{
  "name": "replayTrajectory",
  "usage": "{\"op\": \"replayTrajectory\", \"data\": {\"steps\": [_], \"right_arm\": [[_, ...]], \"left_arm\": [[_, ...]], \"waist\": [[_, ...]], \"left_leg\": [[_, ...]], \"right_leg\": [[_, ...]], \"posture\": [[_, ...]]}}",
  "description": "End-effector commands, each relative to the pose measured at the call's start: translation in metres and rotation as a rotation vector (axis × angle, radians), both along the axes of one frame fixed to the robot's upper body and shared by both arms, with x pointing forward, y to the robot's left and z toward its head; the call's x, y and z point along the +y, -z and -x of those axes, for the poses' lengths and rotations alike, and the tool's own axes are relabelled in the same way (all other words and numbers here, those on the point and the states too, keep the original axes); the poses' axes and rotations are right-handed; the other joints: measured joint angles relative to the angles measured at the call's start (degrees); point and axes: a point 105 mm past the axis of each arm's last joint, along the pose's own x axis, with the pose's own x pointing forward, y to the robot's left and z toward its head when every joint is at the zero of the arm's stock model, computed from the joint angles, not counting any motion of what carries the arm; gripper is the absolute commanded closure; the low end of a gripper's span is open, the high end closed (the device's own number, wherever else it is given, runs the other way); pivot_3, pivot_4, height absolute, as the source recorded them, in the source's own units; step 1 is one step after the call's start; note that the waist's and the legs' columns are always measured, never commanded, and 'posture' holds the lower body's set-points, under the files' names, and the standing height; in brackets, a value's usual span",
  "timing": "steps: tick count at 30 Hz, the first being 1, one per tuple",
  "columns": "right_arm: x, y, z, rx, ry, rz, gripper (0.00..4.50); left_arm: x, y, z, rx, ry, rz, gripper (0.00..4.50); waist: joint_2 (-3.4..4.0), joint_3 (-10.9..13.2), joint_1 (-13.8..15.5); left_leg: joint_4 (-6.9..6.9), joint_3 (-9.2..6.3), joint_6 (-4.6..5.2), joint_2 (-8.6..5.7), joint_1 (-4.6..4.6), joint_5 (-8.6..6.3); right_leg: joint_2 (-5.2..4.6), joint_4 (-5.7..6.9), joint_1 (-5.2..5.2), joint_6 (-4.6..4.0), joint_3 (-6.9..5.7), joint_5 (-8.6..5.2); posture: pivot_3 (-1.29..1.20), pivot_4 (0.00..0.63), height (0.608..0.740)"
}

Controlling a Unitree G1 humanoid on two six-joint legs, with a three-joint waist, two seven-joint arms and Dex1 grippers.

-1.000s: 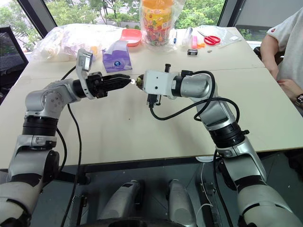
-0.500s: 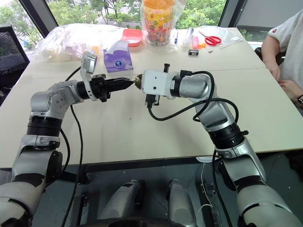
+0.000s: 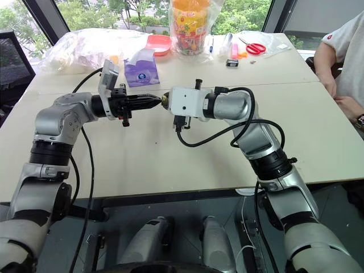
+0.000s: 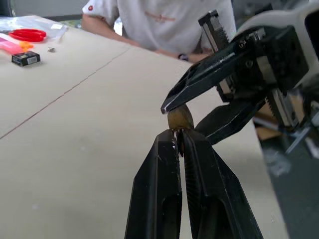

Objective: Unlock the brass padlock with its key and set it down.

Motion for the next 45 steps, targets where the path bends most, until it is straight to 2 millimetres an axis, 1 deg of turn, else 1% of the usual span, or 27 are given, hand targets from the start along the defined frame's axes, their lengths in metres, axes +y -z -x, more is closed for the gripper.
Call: {"op": "replayTrajectory", "data": {"steps": [1,2,6,9,13,15,17,19,20,22,24,25,27,30,34,40,45], "right_arm": [[0.005,-0.018,0.006,-0.064,-0.032,-0.035,3.83],[0.005,-0.019,0.005,-0.064,-0.031,-0.034,3.83],[0.005,-0.018,0.005,-0.061,-0.033,-0.033,3.83],[0.005,-0.018,0.004,-0.06,-0.033,-0.032,3.83],[0.005,-0.018,0.004,-0.06,-0.031,-0.033,3.83],[0.005,-0.018,0.003,-0.061,-0.029,-0.031,3.83],[0.005,-0.018,0.003,-0.065,-0.028,-0.032,3.83],[0.005,-0.019,0.003,-0.069,-0.027,-0.034,3.83],[0.005,-0.019,0.003,-0.074,-0.024,-0.031,3.83],[0.004,-0.019,0.003,-0.083,-0.021,-0.027,3.83],[0.004,-0.02,0.002,-0.09,-0.019,-0.028,3.83],[0.005,-0.02,0.002,-0.093,-0.019,-0.03,3.83],[0.005,-0.021,0.002,-0.098,-0.019,-0.032,3.83],[0.006,-0.022,0.002,-0.106,-0.022,-0.036,3.83],[0.008,-0.023,0.003,-0.114,-0.027,-0.038,3.83],[0.011,-0.027,0.006,-0.128,-0.031,-0.049,3.83],[0.011,-0.027,0.008,-0.134,-0.029,-0.05,3.83]], "left_arm": [[-0.001,0.006,0.005,-0.114,0.036,-0.13,4.28],[-0.001,0.007,0.006,-0.132,0.041,-0.147,4.28],[-0.007,0.006,0.002,-0.419,0.042,-0.299,4.28],[-0.009,0.005,0.001,-0.532,0.053,-0.332,4.28],[-0.008,0.003,-0.001,-0.61,0.064,-0.351,4.28],[-0.006,0.003,-0.002,-0.567,0.068,-0.34,4.28],[-0.003,-0.001,-0.004,-0.339,0.034,-0.24,4.28],[-0.001,-0.005,0.0,-0.186,0.048,-0.169,4.28],[0.001,-0.009,0.004,-0.109,0.071,-0.127,4.06],[0.005,-0.015,0.008,-0.005,0.081,-0.064,3.42],[0.008,-0.02,0.005,0.082,0.048,-0.009,2.59],[0.009,-0.025,0.008,0.13,0.064,0.023,2.2],[0.008,-0.033,0.013,0.163,0.088,0.069,2.2],[0.005,-0.038,0.011,0.162,0.072,0.104,2.2],[0.0,-0.034,0.008,0.152,0.062,0.09,2.2],[-0.008,-0.019,0.0,0.176,0.049,0.063,2.2],[-0.01,-0.016,-0.006,0.177,0.04,0.061,2.2]], "waist": [[0.0,0.0,0.0],[0.0,0.0,0.0],[0.0,0.0,0.16],[0.0,0.0,0.16],[0.0,0.0,0.11],[0.0,0.0,0.09],[0.0,0.0,0.04],[0.0,0.0,-0.12],[0.0,0.0,-0.21],[0.0,0.0,-0.31],[0.0,0.0,-0.31],[-0.01,0.01,-0.29],[-0.02,0.01,-0.28],[-0.02,0.01,-0.14],[-0.02,0.01,-0.04],[-0.03,0.02,-0.04],[-0.02,0.01,-0.04]], "left_leg": [[-0.01,0.0,0.0,0.0,0.0,0.0],[-0.01,0.0,0.0,0.0,0.0,0.0],[-0.01,0.0,0.0,0.0,0.0,0.0],[-0.01,0.02,0.01,-0.01,-0.01,-0.01],[-0.02,0.06,0.03,0.0,-0.02,-0.01],[-0.02,0.07,0.03,0.0,-0.02,-0.01],[-0.02,0.09,0.04,0.0,-0.02,-0.01],[0.01,0.09,0.07,0.0,-0.03,-0.02],[0.02,0.09,0.09,0.0,-0.03,-0.02],[0.02,0.09,0.09,0.02,-0.03,-0.02],[0.02,0.09,0.09,0.05,-0.02,-0.02],[0.03,0.09,0.09,0.06,-0.02,-0.02],[0.04,0.09,0.09,0.08,-0.02,-0.02],[0.05,0.09,0.09,0.08,-0.02,-0.02],[0.05,0.1,0.08,0.08,-0.02,-0.02],[0.04,0.12,0.08,0.08,-0.02,-0.02],[0.03,0.13,0.08,0.08,-0.02,-0.02]], "right_leg": [[-0.01,-0.01,0.0,-0.07,0.0,-0.04],[0.0,-0.01,0.0,-0.13,0.0,-0.07],[-0.06,-0.02,0.0,-0.14,0.0,-0.08],[-0.12,-0.05,0.0,-0.14,0.0,-0.07],[-0.13,-0.04,-0.02,-0.11,-0.02,-0.06],[-0.11,-0.04,-0.02,0.03,-0.02,0.02],[-0.03,-0.04,-0.02,0.04,-0.02,0.01],[0.01,-0.02,-0.01,0.08,-0.02,0.0],[0.02,-0.01,-0.01,0.19,-0.02,-0.07],[0.05,0.0,-0.01,0.26,-0.03,-0.11],[0.07,0.01,-0.01,0.26,-0.03,-0.11],[0.08,0.02,-0.01,0.25,-0.03,-0.11],[0.1,0.02,-0.01,0.25,-0.02,-0.11],[0.08,0.02,0.0,0.23,-0.02,-0.1],[0.07,0.01,0.0,0.07,-0.01,0.0],[0.07,0.01,-0.01,0.05,0.01,0.02],[0.07,0.01,-0.02,0.04,0.01,0.01]], "posture": [[0.0,0.15,0.74],[0.0,0.15,0.74],[0.0,0.15,0.74],[0.0,0.15,0.74],[0.0,0.15,0.74],[0.0,0.15,0.74],[0.0,0.15,0.74],[0.0,0.15,0.74],[0.0,0.15,0.74],[0.0,0.15,0.74],[0.0,0.15,0.74],[0.0,0.15,0.74],[0.0,0.15,0.74],[0.0,0.15,0.74],[0.0,0.15,0.74],[0.0,0.15,0.74],[0.0,0.15,0.74]]}}
